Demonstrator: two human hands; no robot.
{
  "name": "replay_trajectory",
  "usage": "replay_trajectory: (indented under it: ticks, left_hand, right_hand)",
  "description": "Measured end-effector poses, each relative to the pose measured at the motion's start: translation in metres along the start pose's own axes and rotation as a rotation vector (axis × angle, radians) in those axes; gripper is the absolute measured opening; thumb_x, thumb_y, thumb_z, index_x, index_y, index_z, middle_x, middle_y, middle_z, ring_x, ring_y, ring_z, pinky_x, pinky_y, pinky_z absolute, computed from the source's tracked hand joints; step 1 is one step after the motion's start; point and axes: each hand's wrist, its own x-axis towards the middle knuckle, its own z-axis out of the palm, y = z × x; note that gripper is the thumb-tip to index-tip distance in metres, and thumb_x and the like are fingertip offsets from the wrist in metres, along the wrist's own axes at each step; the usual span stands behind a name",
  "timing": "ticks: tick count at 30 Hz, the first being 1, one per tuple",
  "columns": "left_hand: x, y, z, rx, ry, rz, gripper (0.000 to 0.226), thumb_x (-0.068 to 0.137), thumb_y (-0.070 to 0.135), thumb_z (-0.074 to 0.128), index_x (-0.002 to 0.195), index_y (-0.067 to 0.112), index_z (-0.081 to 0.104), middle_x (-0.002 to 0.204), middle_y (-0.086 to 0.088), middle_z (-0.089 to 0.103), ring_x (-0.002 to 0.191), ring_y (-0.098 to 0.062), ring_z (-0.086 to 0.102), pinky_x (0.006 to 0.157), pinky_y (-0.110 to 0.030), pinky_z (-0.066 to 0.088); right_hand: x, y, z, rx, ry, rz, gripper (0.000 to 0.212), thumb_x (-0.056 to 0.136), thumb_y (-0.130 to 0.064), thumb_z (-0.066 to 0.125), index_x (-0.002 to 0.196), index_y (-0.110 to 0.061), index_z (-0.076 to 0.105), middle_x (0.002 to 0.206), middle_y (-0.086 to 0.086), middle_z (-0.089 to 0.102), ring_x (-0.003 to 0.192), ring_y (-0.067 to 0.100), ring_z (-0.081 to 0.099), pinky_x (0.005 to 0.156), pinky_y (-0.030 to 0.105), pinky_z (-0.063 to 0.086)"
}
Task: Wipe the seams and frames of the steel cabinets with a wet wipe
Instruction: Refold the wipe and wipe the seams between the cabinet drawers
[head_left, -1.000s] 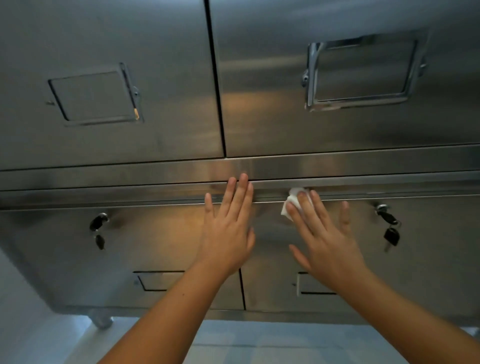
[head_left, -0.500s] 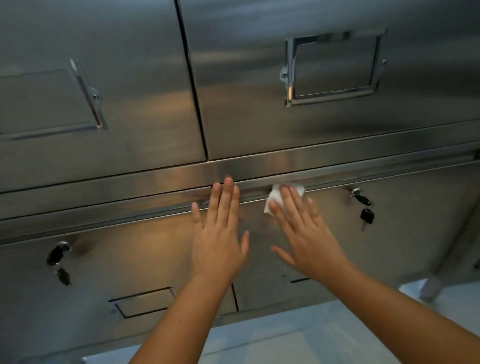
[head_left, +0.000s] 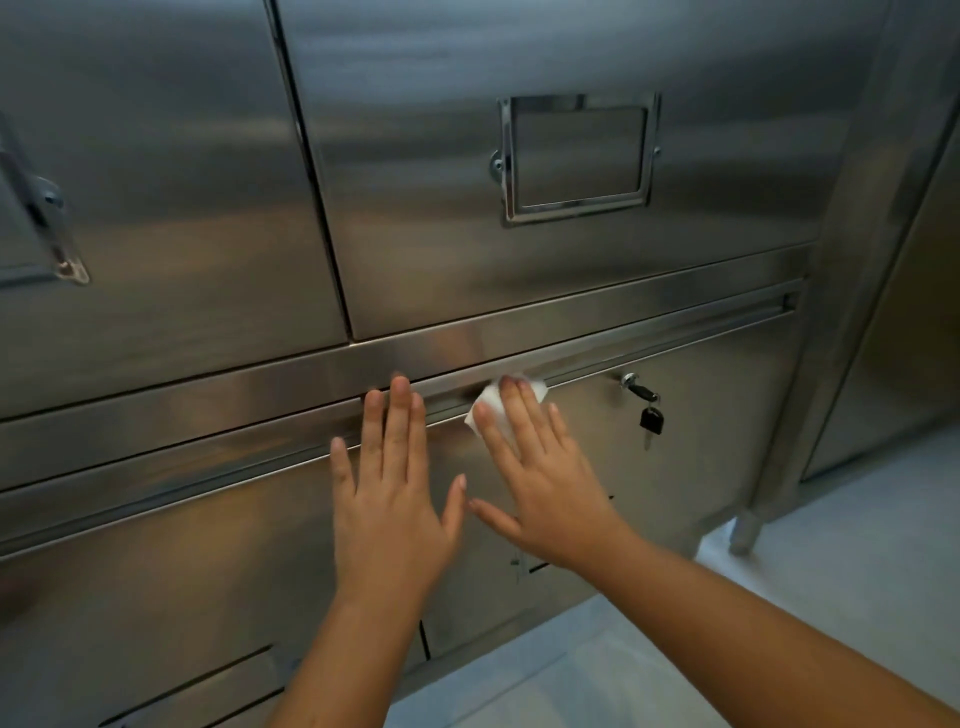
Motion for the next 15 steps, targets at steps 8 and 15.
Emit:
replay_trajectory:
  ticks: [8, 15]
  left_hand:
    - [0.0, -0.003, 0.0, 0.036, -0.033, 0.036, 0.083, 0.081, 0.051, 0.032, 0.147, 0.004, 0.016, 0.156, -0.01, 0.008, 0.144, -0.025, 0.003, 0.112, -0.045, -0.001]
    - [0.001, 0.01, -0.003, 0.045, -0.042, -0.047, 0.081, 0.079, 0.046, 0.034, 0.145, 0.003, 0.017, 0.155, -0.013, 0.013, 0.144, -0.023, 0.003, 0.112, -0.047, 0.004]
  right_hand:
    - [-0.015, 0.067, -0.003, -0.131, -0.116, 0.018, 0.074, 0.092, -0.058, 0.022, 0.148, -0.01, 0.016, 0.152, 0.022, 0.02, 0.141, 0.032, 0.016, 0.111, 0.053, 0.021]
    - [0.004, 0.005, -0.002, -0.096, 0.034, -0.101, 0.078, 0.078, -0.047, 0.048, 0.139, -0.003, 0.031, 0.138, 0.032, 0.04, 0.13, 0.044, 0.037, 0.107, 0.054, 0.021]
